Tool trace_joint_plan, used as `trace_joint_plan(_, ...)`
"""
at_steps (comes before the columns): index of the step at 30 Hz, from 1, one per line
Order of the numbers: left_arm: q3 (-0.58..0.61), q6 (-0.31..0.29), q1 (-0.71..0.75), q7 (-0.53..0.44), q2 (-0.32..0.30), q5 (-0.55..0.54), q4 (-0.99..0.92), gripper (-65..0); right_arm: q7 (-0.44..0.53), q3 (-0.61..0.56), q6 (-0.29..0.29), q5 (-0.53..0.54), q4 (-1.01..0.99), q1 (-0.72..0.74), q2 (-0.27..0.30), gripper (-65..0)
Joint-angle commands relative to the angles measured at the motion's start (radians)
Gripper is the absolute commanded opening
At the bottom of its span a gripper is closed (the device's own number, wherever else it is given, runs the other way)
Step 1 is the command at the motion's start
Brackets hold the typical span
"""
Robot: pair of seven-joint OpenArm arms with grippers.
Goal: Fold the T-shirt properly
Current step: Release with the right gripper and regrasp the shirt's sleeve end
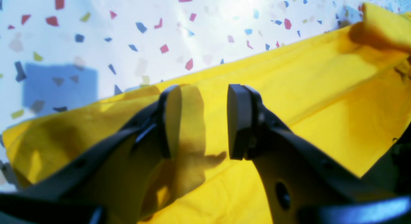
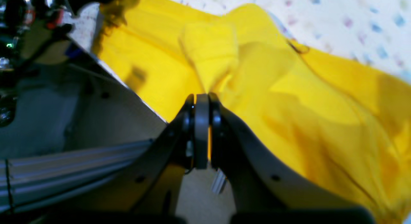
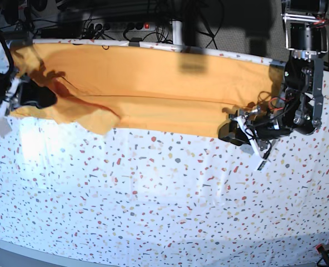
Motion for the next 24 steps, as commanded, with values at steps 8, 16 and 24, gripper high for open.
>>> trace_joint_plan(8,-0.005,-0.004,-0.023,-0.015,-0.010,-0.021,0.018,-41.8,0.009,0.116,0.001,0.033,0.087,-0.306,0.021,-65.0)
trace_joint_plan(16,-0.005,-0.004,-0.023,-0.015,-0.010,-0.021,0.018,-41.8,0.009,0.116,0.001,0.033,0.091,-0.441,0.023,-65.0)
trace_joint_plan(24,-0.005,-0.004,-0.023,-0.015,-0.010,-0.020,0.018,-41.8,0.009,0.116,0.001,-0.219,0.091,-0.442,0.023,-65.0)
